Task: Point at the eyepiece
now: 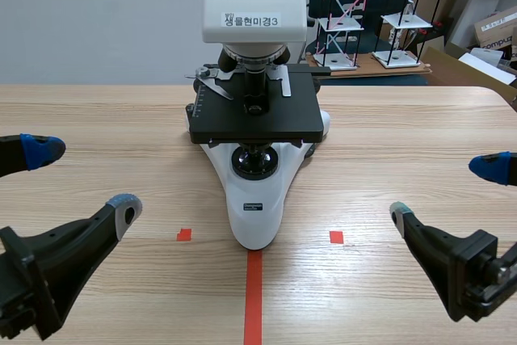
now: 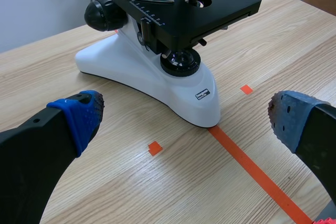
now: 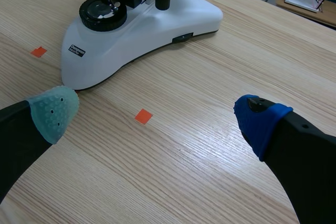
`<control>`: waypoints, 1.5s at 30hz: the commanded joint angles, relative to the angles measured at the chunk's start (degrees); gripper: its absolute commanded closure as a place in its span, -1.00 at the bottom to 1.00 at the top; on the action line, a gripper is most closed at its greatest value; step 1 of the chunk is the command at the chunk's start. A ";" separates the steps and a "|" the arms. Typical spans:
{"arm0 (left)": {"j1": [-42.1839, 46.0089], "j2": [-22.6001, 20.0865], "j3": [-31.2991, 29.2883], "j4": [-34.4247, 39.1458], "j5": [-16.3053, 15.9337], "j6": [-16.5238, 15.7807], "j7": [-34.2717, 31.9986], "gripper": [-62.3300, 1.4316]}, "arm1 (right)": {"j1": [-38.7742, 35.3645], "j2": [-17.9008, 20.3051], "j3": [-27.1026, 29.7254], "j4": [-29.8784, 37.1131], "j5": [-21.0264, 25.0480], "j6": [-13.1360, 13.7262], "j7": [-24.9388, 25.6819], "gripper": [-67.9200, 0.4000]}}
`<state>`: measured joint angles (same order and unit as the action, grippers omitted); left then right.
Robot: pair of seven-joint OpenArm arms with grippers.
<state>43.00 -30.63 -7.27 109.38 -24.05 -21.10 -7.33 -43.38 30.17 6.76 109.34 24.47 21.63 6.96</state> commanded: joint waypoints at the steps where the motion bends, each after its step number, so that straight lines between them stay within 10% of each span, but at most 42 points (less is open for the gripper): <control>1: -0.02 0.00 0.17 0.94 -0.17 -0.07 -0.96 -1.00 | 0.37 0.44 0.24 0.59 0.22 -0.22 0.85 -1.00; 16: -0.02 0.00 0.17 0.94 -0.17 -0.07 -1.01 -1.00 | 0.52 0.44 0.35 0.59 0.24 -0.22 3.28 -0.97; 22: -0.02 0.00 0.17 0.94 -0.22 -0.07 -0.85 -1.00 | 3.85 0.44 1.07 0.63 0.68 2.45 8.48 0.95; 30: -0.02 0.00 0.17 0.94 -0.22 -0.07 -0.74 -1.00 | 16.37 0.44 0.92 0.87 2.16 3.93 7.52 1.00; 45: -0.02 0.00 0.17 0.94 -0.20 -0.04 -0.74 -1.00 | 47.67 0.42 -7.15 0.70 8.15 3.21 -12.90 1.00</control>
<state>43.00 -30.63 -7.27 109.38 -23.86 -21.08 -7.29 3.16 30.17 -0.40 109.36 32.21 25.12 -6.17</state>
